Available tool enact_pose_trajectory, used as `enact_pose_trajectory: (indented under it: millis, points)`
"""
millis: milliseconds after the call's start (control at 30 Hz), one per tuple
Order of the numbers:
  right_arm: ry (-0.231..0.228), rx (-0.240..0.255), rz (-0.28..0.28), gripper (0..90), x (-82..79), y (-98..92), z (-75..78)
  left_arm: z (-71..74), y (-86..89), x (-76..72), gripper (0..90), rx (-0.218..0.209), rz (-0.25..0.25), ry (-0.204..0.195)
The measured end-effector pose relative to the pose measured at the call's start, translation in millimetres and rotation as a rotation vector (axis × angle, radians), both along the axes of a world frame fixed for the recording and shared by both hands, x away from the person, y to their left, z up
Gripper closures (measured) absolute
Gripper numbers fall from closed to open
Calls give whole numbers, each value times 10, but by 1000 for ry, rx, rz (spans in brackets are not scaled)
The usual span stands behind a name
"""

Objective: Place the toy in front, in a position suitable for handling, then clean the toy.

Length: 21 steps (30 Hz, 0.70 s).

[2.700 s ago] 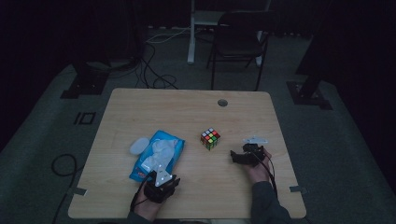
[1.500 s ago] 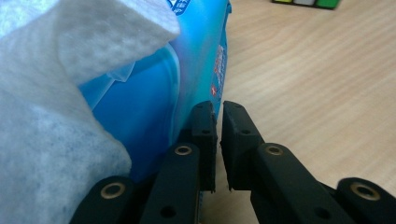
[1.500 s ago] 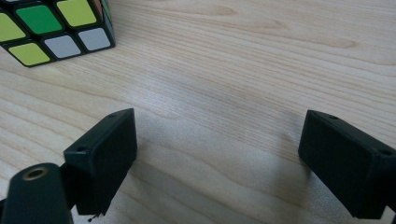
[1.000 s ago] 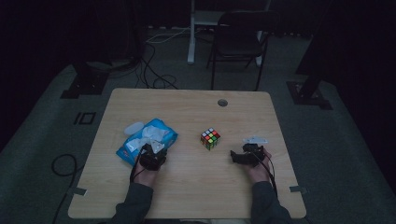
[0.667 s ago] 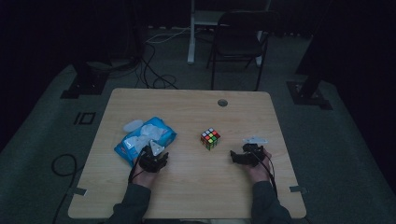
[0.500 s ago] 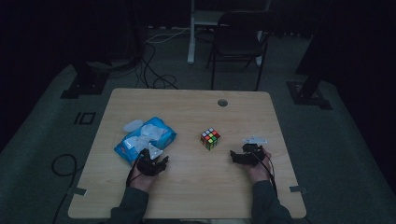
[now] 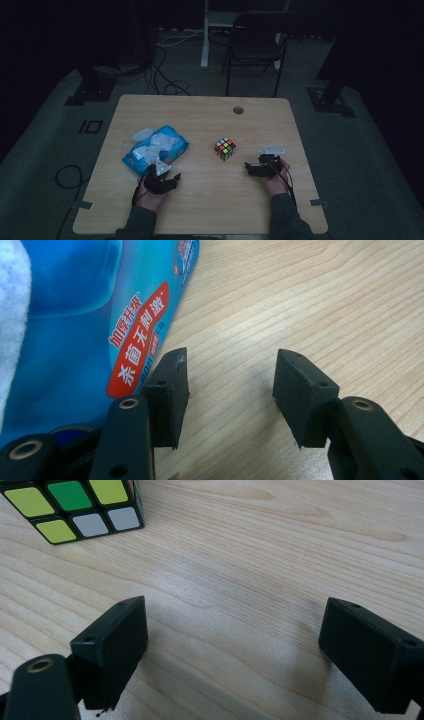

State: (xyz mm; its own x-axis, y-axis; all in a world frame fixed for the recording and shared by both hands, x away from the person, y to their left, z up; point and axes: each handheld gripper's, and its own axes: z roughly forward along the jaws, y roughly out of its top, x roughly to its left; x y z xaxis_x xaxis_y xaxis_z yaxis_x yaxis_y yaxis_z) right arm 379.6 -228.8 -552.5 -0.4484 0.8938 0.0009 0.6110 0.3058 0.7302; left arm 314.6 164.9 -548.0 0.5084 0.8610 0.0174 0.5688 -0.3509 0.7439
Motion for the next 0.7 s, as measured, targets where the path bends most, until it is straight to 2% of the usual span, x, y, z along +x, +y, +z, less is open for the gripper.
enact_pose_trajectory:
  millis: [133, 267, 533, 700]
  points:
    - [1, -1, 6, 122, 2, 0, 2, 0, 0, -6, 479, -1, -6, 2]
    - [24, -7, 5, 139, 5, 35, 34, -1, -1, -27, 461, 0, -7, 3]
    - [-23, 26, 83, 134, -23, 232, 172, -2, -1, -44, 433, 1, -13, 6]
    - [-36, 47, 115, 130, -1, 353, 253, -2, 3, -53, 428, 1, -15, 6]
